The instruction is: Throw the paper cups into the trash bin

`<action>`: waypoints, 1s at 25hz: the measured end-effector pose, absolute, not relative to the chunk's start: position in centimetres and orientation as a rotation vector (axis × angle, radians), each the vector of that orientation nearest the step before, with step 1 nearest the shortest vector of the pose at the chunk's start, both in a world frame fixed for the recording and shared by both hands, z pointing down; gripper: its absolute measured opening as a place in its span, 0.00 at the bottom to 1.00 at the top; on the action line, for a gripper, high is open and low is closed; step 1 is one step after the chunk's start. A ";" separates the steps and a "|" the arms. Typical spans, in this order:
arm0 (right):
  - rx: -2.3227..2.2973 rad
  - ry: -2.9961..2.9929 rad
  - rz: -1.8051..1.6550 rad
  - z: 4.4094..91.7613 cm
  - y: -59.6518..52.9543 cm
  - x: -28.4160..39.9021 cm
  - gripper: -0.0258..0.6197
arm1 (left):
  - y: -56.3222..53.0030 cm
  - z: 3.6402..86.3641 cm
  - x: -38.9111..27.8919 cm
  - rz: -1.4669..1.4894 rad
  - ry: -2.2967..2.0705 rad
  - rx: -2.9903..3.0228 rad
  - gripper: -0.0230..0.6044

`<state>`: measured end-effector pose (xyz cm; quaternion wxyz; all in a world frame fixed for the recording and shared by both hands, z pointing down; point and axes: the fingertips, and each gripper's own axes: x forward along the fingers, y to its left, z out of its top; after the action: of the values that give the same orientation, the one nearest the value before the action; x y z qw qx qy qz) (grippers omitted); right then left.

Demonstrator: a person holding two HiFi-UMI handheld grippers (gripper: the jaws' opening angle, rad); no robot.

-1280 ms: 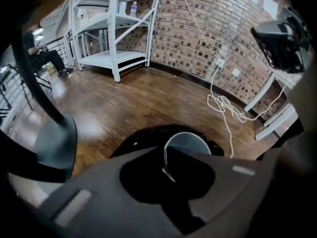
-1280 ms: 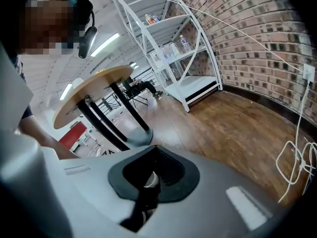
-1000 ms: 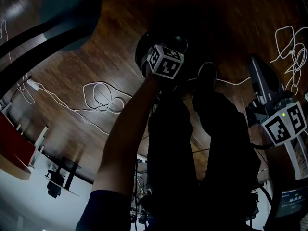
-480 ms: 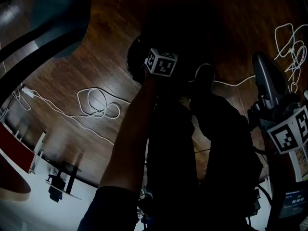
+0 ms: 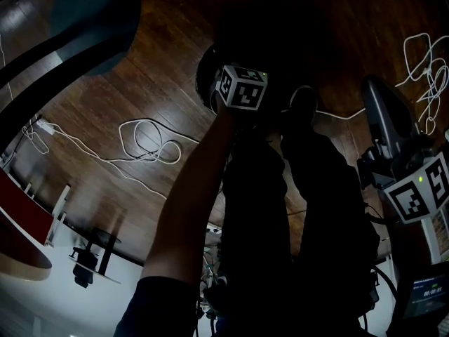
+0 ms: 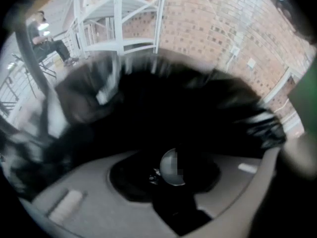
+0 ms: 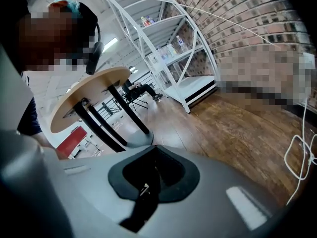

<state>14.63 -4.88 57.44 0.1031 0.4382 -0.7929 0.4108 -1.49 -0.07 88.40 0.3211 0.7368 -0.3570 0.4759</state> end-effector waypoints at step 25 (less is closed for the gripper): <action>1.116 -2.256 0.902 35.7 1.9 8.6 0.05 | 3.3 37.2 -8.6 0.704 -1.210 2.183 0.17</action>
<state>8.57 1.88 35.73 0.2318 0.4060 -0.8208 0.3282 -8.58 3.31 37.23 0.2705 0.8104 -0.4492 0.2613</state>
